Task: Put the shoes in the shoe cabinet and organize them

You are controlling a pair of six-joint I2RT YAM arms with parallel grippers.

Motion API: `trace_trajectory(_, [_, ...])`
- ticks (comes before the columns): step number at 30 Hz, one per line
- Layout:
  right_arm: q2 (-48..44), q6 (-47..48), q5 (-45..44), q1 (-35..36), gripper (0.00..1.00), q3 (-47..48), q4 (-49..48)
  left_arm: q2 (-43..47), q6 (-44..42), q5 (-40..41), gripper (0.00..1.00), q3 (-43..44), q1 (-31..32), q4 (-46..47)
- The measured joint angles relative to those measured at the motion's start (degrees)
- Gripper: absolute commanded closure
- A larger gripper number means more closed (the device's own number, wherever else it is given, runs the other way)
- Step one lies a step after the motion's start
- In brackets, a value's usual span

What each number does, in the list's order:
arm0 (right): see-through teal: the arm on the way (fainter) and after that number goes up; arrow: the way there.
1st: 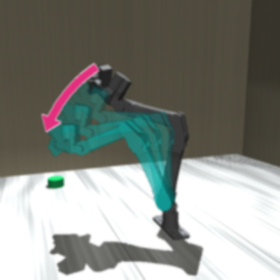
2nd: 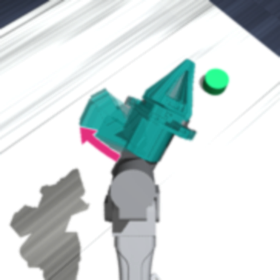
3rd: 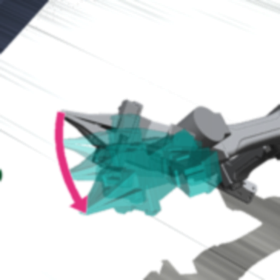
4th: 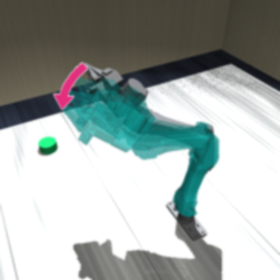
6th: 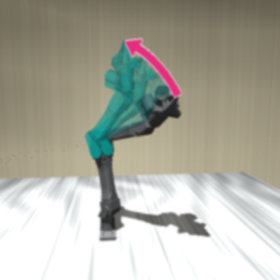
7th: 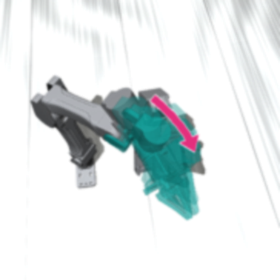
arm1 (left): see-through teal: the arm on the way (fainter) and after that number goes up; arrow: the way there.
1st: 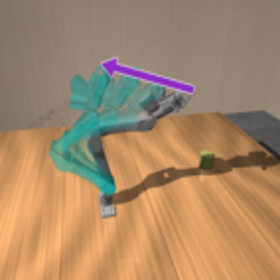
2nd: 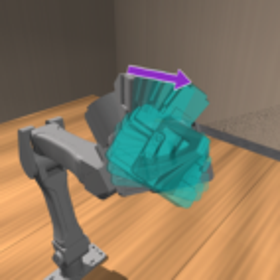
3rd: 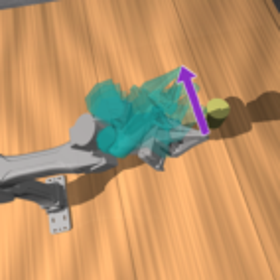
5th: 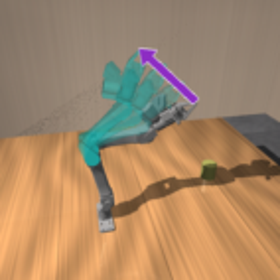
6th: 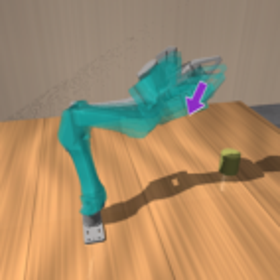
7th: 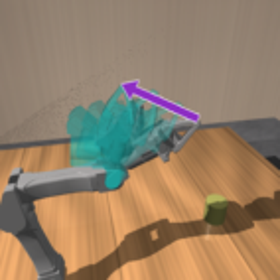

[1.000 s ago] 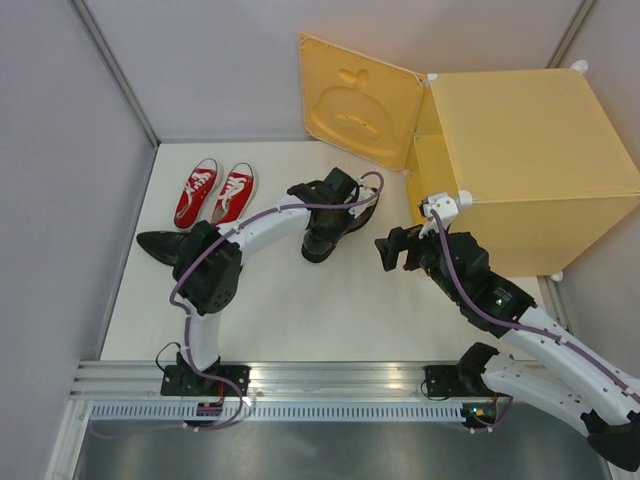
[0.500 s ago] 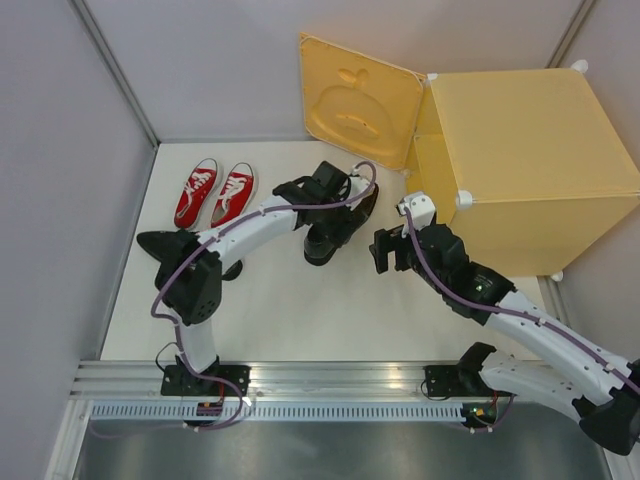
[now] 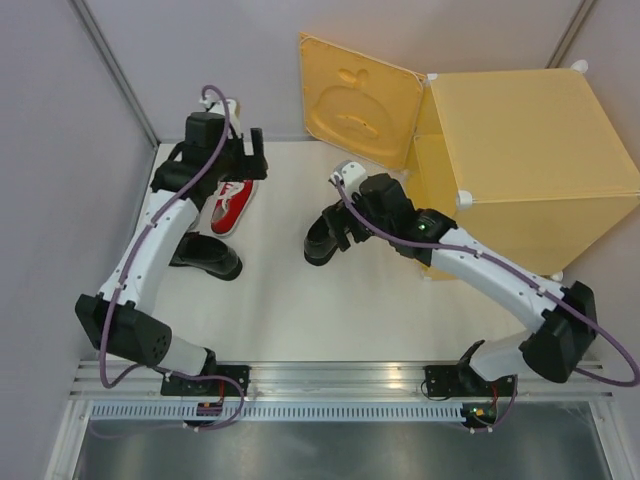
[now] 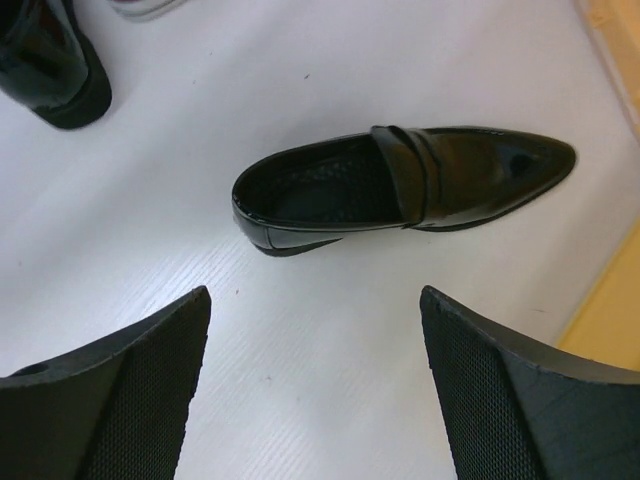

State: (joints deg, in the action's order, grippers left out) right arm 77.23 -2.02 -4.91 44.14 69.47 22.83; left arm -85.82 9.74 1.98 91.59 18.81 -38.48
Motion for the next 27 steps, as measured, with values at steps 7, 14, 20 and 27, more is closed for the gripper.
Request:
trace_trajectory(7, [16.5, 3.8, 6.1, 1.4, 0.18, 9.5, 6.2, 12.3, 5.9, 9.9, 0.00, -12.2, -6.7, -0.7])
trace_trajectory(14, [26.2, 6.0, 8.7, 3.7, 0.26, 16.4, 8.1, 17.6, 6.2, 17.8, 0.00, -20.1, -7.0, -0.2])
trace_trajectory(20, [32.8, 7.5, 9.8, 3.9, 0.37, 21.4, 8.6, 17.9, 6.2, 21.7, 0.00, -20.6, -7.0, 1.4])
trace_trajectory(27, [37.7, 8.3, 10.6, 4.1, 0.44, 21.9, 9.5, 17.9, 6.2, 23.0, 0.00, -20.7, -7.5, 1.9])
